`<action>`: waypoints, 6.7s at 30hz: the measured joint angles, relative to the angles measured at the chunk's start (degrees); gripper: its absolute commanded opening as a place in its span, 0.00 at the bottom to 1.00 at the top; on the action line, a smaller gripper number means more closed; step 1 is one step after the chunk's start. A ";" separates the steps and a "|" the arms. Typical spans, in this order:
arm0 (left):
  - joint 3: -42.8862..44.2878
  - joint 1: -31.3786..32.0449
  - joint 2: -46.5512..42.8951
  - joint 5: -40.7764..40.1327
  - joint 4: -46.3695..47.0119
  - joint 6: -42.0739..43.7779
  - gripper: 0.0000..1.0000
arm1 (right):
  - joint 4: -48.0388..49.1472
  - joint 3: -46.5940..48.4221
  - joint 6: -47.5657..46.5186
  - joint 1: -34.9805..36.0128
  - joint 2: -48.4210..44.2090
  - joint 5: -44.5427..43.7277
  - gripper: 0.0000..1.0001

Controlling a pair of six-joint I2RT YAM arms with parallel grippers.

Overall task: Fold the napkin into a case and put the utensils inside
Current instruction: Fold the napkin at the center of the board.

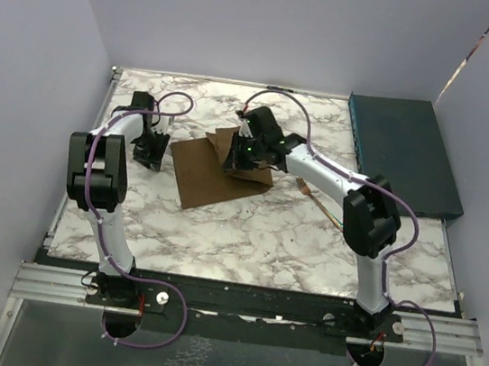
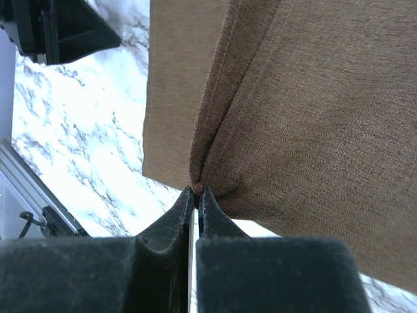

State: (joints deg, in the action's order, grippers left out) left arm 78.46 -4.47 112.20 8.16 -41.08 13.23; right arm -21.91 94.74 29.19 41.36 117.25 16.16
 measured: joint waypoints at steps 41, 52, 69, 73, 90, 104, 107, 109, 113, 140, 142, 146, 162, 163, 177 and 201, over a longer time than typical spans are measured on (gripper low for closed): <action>0.70 0.42 0.61 -1.36 -0.13 -4.48 0.39 | -9.03 18.67 -13.75 13.05 18.91 1.22 0.21; 0.81 0.87 0.70 -2.16 -0.11 -4.85 0.39 | -9.27 18.67 -14.69 14.49 18.93 1.29 0.37; 1.84 2.29 1.44 -0.68 2.71 -6.82 0.38 | -5.11 13.18 -15.80 14.23 6.99 1.68 0.19; 2.05 2.36 1.62 0.04 2.89 -7.08 0.37 | -1.42 9.38 -15.56 9.53 0.81 1.73 0.07; 2.97 4.17 2.60 0.07 4.35 -8.33 0.36 | 3.87 -6.43 -13.51 1.01 7.17 5.11 0.01; 5.68 6.88 4.20 0.09 4.72 -9.77 0.37 | 4.81 -6.64 -12.83 2.93 6.75 8.66 0.15; 6.88 6.91 4.52 0.15 3.23 -9.42 0.43 | 3.54 -5.31 -13.29 2.56 4.98 8.81 0.15; 8.07 7.06 4.87 0.15 1.36 -9.03 0.48 | 2.97 -4.04 -13.42 1.66 3.65 9.20 0.13; 12.33 7.50 5.03 0.31 -3.10 -8.00 0.56 | 3.32 -2.60 -13.60 -1.31 0.31 9.46 0.05; 28.44 13.33 16.63 -0.85 -5.03 -14.56 0.51 | 11.76 -16.52 -9.70 -5.33 2.23 12.92 0.01; 29.07 13.33 16.76 -1.11 -4.55 -14.97 0.50 | 12.20 -17.11 -9.53 -5.31 2.21 13.18 0.01; 29.70 13.31 17.16 -1.40 -3.65 -15.74 0.50 | 12.94 -18.03 -9.20 -5.31 2.21 13.75 0.01; 32.44 13.38 20.06 -1.53 -3.13 -16.28 0.34 | 15.10 -19.52 -7.32 -5.33 2.14 15.52 0.01; 32.44 13.46 20.06 -1.57 -3.06 -16.24 0.29 | 15.23 -19.63 -7.13 -5.31 2.10 15.63 0.01; 27.80 15.21 16.76 -7.78 -0.35 -15.50 0.00 | 15.50 -19.80 -6.69 -5.31 1.20 16.04 0.01; 19.45 15.10 5.11 -14.29 2.51 -11.67 0.00 | 15.50 -12.76 -6.19 -0.46 3.74 16.72 0.01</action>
State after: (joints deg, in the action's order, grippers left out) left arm 97.91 10.63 117.32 -6.13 -38.57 1.56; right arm -6.42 81.97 23.00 40.91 120.99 32.88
